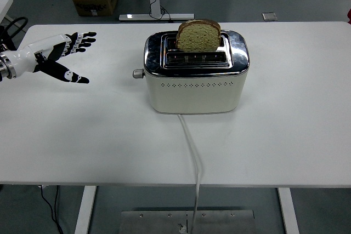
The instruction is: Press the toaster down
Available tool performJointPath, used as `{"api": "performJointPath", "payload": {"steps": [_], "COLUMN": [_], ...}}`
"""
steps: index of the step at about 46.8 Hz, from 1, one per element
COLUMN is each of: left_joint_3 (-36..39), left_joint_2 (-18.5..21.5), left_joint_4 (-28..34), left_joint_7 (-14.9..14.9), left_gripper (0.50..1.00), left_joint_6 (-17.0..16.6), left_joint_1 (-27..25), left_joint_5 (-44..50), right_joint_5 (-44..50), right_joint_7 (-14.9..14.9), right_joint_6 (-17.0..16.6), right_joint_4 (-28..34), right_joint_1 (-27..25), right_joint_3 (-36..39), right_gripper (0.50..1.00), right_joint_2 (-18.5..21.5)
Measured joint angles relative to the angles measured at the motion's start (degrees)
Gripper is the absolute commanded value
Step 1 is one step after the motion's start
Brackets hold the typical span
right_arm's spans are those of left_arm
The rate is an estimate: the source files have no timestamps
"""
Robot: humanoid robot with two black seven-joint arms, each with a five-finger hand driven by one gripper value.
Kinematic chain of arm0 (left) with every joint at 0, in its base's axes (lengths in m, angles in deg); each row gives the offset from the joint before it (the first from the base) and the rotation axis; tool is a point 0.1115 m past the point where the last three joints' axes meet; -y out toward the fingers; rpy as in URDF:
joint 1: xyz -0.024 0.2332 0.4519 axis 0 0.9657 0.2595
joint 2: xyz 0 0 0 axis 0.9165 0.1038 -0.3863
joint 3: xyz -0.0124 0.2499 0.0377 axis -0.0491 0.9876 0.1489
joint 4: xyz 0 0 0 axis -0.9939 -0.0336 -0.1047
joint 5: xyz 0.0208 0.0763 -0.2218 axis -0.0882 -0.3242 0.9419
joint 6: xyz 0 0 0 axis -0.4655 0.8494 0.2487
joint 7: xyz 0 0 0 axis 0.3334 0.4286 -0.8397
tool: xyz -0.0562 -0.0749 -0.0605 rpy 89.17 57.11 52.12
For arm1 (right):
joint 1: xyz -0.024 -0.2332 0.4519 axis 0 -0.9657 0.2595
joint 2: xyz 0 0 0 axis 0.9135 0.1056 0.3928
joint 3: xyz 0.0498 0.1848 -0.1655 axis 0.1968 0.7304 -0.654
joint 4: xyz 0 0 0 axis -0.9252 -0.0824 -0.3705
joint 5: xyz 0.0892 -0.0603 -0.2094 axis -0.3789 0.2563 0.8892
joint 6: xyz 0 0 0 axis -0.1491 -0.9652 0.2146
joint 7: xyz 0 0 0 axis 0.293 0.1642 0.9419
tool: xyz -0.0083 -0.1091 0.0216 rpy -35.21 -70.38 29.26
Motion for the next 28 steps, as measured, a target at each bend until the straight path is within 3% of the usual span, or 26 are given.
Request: {"api": "performJointPath", "payload": {"steps": [9,14,28], "left_joint_3": [0.0,0.0,0.4], "left_joint_2": [0.2,0.7,0.9], "left_joint_4": [3.6,5.3,6.7], "left_joint_7": [-0.4,-2.2,-3.3], "left_gripper": [1.0,1.0,1.0], "left_joint_6": [0.0,0.0,0.0], "left_joint_1": [0.1,0.3,0.8], "left_joint_5": [-5.0,-8.4,-13.9], "right_joint_5": [0.0,0.0,0.0], "right_joint_7": [0.0,0.0,0.0], "right_joint_6": [0.0,0.0,0.0], "right_joint_4": [0.0,0.0,0.0], "right_joint_1": [0.0,0.0,0.0], "right_joint_3": [0.0,0.0,0.0], "right_gripper": [0.998,0.998,1.0], "right_joint_2": [0.0,0.0,0.0]}}
